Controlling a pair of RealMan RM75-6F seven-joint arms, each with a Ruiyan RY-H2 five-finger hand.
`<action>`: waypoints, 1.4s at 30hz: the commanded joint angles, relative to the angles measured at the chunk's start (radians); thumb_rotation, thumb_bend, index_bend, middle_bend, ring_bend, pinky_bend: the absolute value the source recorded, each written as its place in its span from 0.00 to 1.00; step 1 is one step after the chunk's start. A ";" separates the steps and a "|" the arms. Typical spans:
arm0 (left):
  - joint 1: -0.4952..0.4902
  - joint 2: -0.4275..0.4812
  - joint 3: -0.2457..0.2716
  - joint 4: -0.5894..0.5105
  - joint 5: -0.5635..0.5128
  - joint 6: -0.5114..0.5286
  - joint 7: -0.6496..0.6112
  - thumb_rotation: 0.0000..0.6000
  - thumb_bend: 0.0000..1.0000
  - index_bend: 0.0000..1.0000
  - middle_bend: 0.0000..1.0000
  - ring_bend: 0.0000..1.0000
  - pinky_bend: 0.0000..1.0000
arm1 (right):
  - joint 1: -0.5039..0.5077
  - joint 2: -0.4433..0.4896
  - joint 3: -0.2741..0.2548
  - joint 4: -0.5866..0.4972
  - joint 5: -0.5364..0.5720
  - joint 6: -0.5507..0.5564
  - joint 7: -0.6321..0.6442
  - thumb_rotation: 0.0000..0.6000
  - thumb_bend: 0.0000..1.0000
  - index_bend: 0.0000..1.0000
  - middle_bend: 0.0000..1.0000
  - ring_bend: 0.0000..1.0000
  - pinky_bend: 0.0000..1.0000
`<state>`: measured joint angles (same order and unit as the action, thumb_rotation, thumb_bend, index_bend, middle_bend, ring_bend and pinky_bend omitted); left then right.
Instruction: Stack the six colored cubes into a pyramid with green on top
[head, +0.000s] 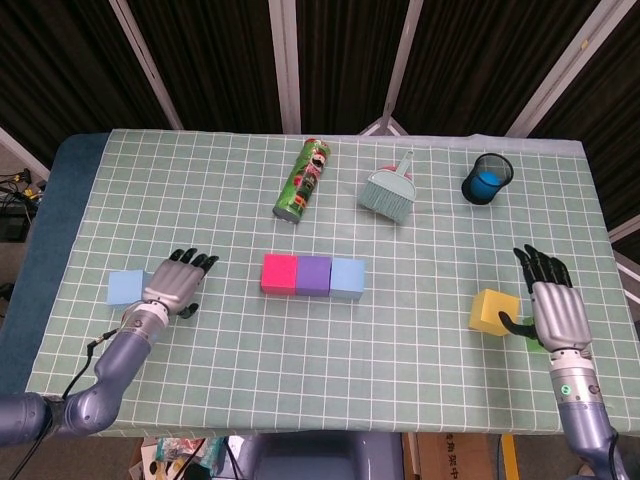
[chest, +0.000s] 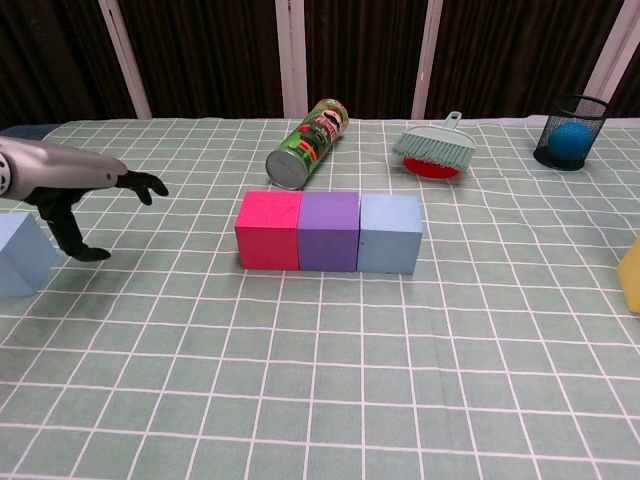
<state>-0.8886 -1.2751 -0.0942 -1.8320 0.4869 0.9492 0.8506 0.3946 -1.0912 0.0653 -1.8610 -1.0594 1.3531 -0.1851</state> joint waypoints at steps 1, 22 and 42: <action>-0.027 -0.029 0.015 0.019 -0.036 0.000 0.016 1.00 0.44 0.03 0.09 0.03 0.09 | -0.004 0.002 0.006 -0.001 -0.004 -0.003 0.002 1.00 0.28 0.00 0.00 0.00 0.00; -0.120 -0.149 0.037 0.066 -0.108 0.034 0.017 1.00 0.44 0.02 0.09 0.03 0.09 | -0.034 -0.001 0.049 0.003 -0.021 -0.031 0.006 1.00 0.27 0.00 0.00 0.00 0.00; -0.167 -0.214 0.037 0.092 -0.132 0.047 0.007 1.00 0.44 0.01 0.06 0.03 0.09 | -0.054 -0.006 0.065 0.003 -0.038 -0.049 0.001 1.00 0.28 0.00 0.00 0.00 0.00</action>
<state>-1.0549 -1.4888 -0.0572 -1.7411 0.3552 0.9962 0.8580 0.3411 -1.0968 0.1301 -1.8584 -1.0973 1.3047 -0.1840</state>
